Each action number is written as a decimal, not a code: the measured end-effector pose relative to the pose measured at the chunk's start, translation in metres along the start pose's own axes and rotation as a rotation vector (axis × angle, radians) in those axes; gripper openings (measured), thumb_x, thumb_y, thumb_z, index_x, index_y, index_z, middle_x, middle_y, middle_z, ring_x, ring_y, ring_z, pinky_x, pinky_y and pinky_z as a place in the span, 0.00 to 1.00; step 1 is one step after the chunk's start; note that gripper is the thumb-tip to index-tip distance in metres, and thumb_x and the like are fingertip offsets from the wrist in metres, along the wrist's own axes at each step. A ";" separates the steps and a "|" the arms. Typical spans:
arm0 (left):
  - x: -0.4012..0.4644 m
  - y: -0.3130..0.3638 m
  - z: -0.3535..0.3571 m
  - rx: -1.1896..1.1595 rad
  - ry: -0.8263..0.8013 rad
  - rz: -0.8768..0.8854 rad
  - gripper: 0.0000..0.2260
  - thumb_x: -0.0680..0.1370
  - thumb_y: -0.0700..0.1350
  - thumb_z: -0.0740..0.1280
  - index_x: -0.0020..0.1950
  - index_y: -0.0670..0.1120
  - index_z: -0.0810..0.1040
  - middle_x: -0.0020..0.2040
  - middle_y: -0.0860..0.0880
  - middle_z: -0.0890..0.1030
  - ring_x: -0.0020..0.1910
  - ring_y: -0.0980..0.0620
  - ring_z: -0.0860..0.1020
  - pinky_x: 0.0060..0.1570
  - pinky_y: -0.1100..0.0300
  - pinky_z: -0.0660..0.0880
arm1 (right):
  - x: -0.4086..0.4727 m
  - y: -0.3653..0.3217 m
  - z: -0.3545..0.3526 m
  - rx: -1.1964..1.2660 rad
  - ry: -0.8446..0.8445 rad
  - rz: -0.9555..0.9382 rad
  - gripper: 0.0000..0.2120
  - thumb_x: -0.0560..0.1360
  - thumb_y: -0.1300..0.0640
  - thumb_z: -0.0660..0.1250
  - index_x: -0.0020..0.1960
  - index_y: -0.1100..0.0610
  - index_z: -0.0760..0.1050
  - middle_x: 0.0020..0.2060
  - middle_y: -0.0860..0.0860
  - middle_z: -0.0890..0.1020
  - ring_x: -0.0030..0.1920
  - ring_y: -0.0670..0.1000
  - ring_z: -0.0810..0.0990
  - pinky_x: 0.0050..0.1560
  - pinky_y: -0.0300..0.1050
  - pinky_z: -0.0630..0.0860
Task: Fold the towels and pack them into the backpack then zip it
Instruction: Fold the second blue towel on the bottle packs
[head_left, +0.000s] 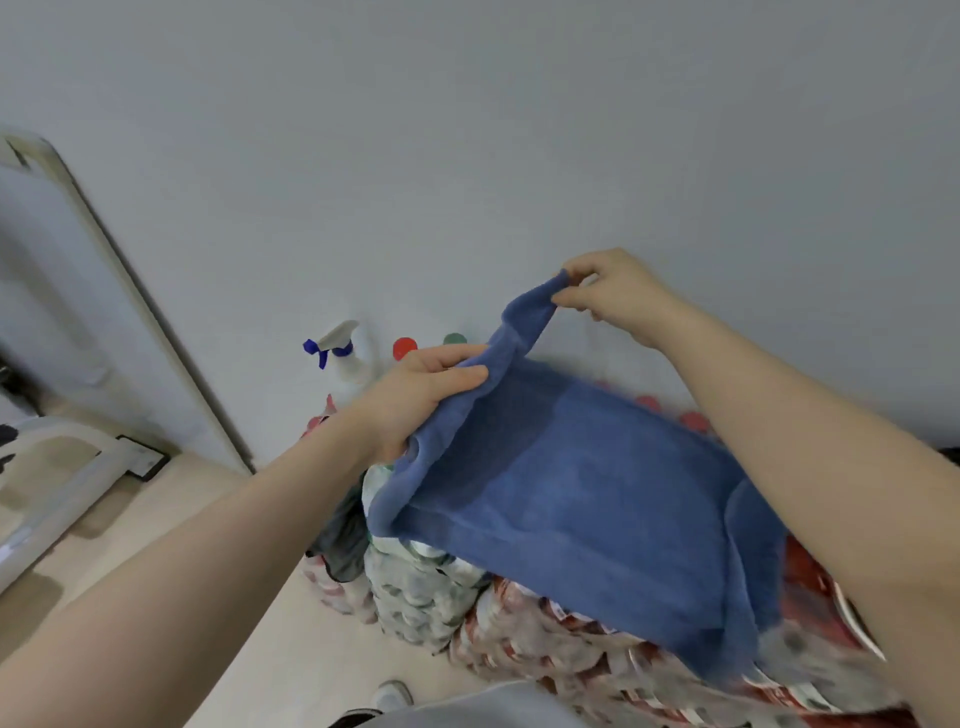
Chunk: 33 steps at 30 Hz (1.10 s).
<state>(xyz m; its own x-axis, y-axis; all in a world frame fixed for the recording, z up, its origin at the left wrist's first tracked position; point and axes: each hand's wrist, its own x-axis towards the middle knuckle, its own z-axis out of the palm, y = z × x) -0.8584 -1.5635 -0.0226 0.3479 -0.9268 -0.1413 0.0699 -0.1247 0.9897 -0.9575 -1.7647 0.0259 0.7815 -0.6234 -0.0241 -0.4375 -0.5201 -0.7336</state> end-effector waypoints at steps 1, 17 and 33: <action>0.001 0.000 0.017 0.018 -0.018 -0.007 0.10 0.78 0.42 0.61 0.56 0.50 0.80 0.51 0.52 0.81 0.52 0.56 0.78 0.52 0.66 0.73 | -0.012 0.011 -0.010 0.011 0.022 0.017 0.04 0.73 0.65 0.64 0.43 0.61 0.77 0.31 0.50 0.73 0.29 0.43 0.70 0.28 0.29 0.67; 0.015 -0.046 0.202 0.554 -0.307 -0.114 0.12 0.81 0.46 0.56 0.57 0.44 0.77 0.47 0.49 0.79 0.40 0.51 0.77 0.42 0.62 0.74 | -0.153 0.173 -0.071 -0.111 -0.014 0.347 0.17 0.71 0.67 0.57 0.33 0.50 0.76 0.41 0.58 0.82 0.45 0.59 0.80 0.50 0.53 0.77; 0.127 -0.042 0.208 0.832 -0.509 0.189 0.02 0.76 0.40 0.64 0.46 0.47 0.73 0.33 0.55 0.69 0.33 0.55 0.68 0.32 0.70 0.66 | -0.135 0.178 -0.065 0.177 0.046 0.414 0.02 0.77 0.57 0.62 0.48 0.54 0.72 0.36 0.47 0.77 0.36 0.49 0.76 0.34 0.41 0.72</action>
<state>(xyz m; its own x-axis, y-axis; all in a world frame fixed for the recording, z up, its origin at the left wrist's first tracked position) -1.0118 -1.7499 -0.0775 -0.1705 -0.9744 -0.1462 -0.6913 0.0126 0.7224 -1.1698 -1.8109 -0.0573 0.5342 -0.7855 -0.3125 -0.6232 -0.1162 -0.7733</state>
